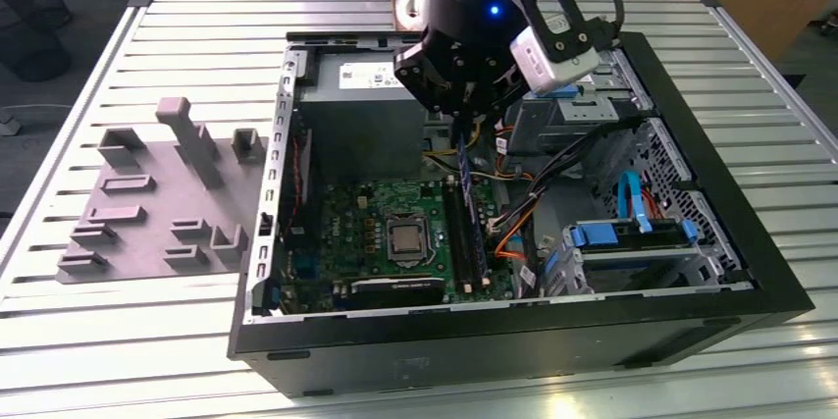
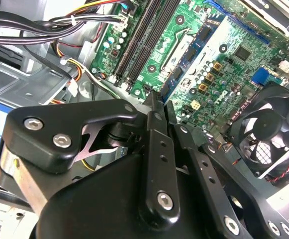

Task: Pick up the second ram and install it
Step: 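Insert the second ram into the second slot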

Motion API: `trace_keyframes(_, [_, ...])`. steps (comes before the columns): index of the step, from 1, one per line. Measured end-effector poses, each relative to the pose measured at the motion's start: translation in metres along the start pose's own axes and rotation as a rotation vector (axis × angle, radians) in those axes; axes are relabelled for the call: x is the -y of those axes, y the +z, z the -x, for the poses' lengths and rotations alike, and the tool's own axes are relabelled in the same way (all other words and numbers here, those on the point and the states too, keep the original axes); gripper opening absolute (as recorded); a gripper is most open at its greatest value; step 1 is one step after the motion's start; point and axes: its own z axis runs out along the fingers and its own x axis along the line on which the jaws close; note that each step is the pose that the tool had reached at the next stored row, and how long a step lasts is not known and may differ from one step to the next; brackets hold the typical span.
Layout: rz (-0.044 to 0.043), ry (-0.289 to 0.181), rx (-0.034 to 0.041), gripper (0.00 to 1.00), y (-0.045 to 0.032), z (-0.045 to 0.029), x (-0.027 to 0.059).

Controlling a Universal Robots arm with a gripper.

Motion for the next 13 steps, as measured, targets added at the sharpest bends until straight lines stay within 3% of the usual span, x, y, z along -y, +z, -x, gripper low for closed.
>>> trace_keyframes(13, [-0.0013, 0.0, 0.001, 0.14, 0.0048, 0.0, -0.0001])
